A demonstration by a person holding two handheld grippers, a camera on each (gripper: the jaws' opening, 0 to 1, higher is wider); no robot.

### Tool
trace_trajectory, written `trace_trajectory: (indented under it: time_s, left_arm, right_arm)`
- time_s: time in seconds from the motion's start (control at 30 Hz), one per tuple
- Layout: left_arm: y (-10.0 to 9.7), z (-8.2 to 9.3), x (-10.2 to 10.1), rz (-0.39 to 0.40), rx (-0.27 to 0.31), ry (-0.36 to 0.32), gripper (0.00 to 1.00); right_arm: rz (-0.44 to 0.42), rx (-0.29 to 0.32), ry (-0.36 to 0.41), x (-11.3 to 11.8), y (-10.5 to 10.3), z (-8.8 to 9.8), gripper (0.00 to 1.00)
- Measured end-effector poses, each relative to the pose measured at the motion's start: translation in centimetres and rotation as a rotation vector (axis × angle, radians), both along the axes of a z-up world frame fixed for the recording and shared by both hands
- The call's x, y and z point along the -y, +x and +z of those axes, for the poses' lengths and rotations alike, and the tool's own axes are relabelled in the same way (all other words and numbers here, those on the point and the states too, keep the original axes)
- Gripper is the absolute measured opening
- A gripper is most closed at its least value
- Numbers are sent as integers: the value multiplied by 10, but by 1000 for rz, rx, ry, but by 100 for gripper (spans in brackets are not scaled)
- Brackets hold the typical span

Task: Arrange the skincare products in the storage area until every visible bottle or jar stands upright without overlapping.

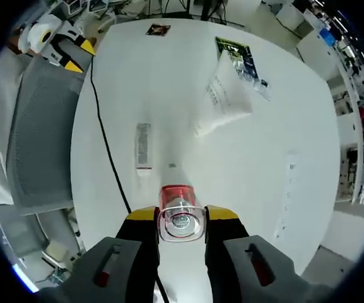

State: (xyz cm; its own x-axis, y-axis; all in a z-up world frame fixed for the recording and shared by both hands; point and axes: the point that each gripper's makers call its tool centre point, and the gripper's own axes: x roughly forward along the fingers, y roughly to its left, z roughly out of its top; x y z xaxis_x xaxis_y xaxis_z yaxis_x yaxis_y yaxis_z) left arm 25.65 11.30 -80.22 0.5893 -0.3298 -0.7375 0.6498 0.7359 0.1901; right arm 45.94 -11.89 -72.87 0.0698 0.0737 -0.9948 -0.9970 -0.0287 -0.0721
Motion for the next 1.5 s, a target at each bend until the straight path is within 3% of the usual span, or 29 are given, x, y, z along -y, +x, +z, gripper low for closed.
trace_trajectory:
  time_s: [0.23,0.57,1.07,1.37,1.5]
  left_arm:
    - [-1,-2,2,-12,-6,1,26]
    - [-1,-1,2,-13,-4,-1,26]
    - [-3,-4,4,-30,-14,2,26]
    - [-3,-4,3,-29,-15,6,26]
    - [-3,-4,4,-30,-17,8,26]
  right_arm:
    - [34,6,-30,-18,-5,-9,24]
    - [74,16,-49,-34,-1,-6,24]
    - [48,8,-56,-53,-3,-9,25]
    - [72,17,-21,-60,-3,-9,26]
    - [55,43,75,-69,1,-8,27]
